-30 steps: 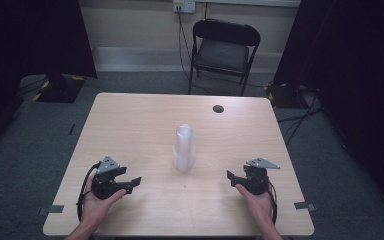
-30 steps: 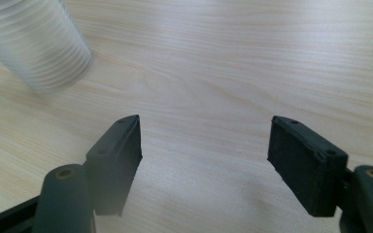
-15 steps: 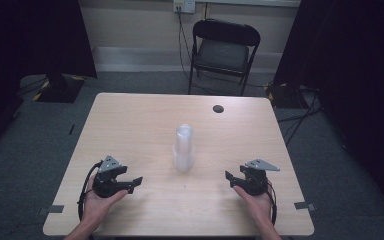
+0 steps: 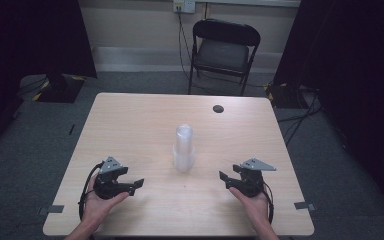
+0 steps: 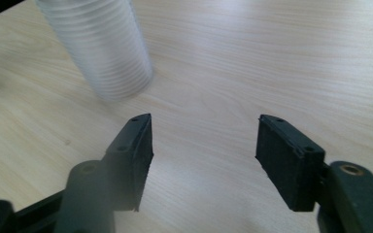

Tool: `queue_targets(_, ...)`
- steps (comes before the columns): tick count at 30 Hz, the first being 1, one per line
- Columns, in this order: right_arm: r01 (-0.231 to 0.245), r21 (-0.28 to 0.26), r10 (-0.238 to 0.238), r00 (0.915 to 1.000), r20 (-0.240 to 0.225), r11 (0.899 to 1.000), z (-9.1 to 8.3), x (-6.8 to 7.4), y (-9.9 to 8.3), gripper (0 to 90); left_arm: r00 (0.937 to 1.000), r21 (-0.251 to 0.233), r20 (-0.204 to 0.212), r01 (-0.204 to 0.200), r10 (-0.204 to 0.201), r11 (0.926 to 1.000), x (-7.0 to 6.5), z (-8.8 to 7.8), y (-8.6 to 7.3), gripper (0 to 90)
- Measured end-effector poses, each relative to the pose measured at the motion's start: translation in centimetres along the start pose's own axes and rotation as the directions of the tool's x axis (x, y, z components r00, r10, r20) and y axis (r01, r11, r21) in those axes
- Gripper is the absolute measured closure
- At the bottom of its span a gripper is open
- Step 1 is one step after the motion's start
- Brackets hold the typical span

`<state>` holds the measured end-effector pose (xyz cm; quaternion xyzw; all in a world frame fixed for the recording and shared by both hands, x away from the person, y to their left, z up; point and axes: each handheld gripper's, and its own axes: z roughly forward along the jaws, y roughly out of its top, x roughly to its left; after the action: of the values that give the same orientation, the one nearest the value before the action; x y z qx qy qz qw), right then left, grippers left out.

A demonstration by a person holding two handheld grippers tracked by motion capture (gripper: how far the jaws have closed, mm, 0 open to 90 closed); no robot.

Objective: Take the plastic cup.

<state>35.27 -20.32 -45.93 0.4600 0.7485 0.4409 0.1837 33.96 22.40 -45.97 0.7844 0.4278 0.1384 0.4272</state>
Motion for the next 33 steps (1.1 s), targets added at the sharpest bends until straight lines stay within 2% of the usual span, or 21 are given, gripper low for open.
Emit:
queue_targets(4,0.007,-0.005,-0.007,0.9998,-0.016,1.0,-0.3,0.4,0.0,40.3,0.9999,0.004,0.011,-0.007,0.007,1.0,-0.1,0.1,0.0,22.2)
queue_targets(6,0.029,-0.017,-0.029,0.9992,-0.028,0.999,-0.4,0.7,0.3,40.3,0.9997,0.007,0.014,-0.02,0.02,0.9998,-0.2,0.1,0.0,25.8)
queue_targets(12,0.024,-0.036,-0.026,0.9977,-0.062,0.999,-0.7,1.0,1.1,41.9,0.9999,0.009,0.006,-0.012,0.012,0.9999,-0.1,0.1,0.0,23.4)
queue_targets(14,0.033,-0.055,-0.036,0.9977,-0.058,0.998,-0.9,1.1,1.4,41.8,0.9999,0.009,0.002,-0.011,0.011,0.9999,-0.1,0.1,0.0,23.4)
queue_targets(15,0.045,-0.055,-0.048,0.9974,-0.053,0.997,-0.9,1.2,1.5,41.5,0.9999,0.012,0.002,-0.011,0.011,0.9999,-0.1,0.1,0.0,23.4)
queue_targets(17,0.042,-0.051,-0.046,0.996,-0.076,0.998,-0.9,1.3,1.9,40.2,0.9999,0.014,0.002,-0.011,0.011,0.9998,-0.2,0.1,0.0,23.2)
queue_targets(19,0.042,-0.034,-0.045,0.9959,-0.078,0.999,-1.0,1.6,2.3,39.3,0.9999,0.015,0.005,-0.012,0.012,0.9998,-0.2,0.2,0.0,23.1)
queue_targets(21,0.045,-0.046,-0.049,0.9933,-0.105,0.998,-1.0,1.8,2.7,38.1,0.9999,0.021,0.001,-0.016,0.016,0.9997,-0.3,0.2,0.0,23.0)
queue_targets(26,0.06,-0.075,-0.069,0.9898,-0.125,0.995,-0.6,2.8,4.1,35.7,0.9998,0.02,-0.006,-0.021,0.021,0.9996,-0.3,0.3,0.0,21.8)
queue_targets(27,0.07,-0.075,-0.079,0.9888,-0.127,0.995,-0.3,3.1,4.3,36.3,0.9997,0.021,-0.006,-0.024,0.024,0.9995,-0.3,0.2,0.0,21.8)
queue_targets(30,0.094,-0.055,-0.102,0.9793,-0.175,0.994,0.3,3.5,5.2,35.8,0.9998,0.022,-0.008,-0.019,0.02,0.9996,-0.2,0.3,0.0,21.9)
queue_targets(33,0.092,-0.064,-0.103,0.9768,-0.188,0.994,0.5,3.6,6.0,33.9,0.9997,0.027,-0.009,-0.022,0.022,0.9994,-0.1,0.3,-0.1,21.9)
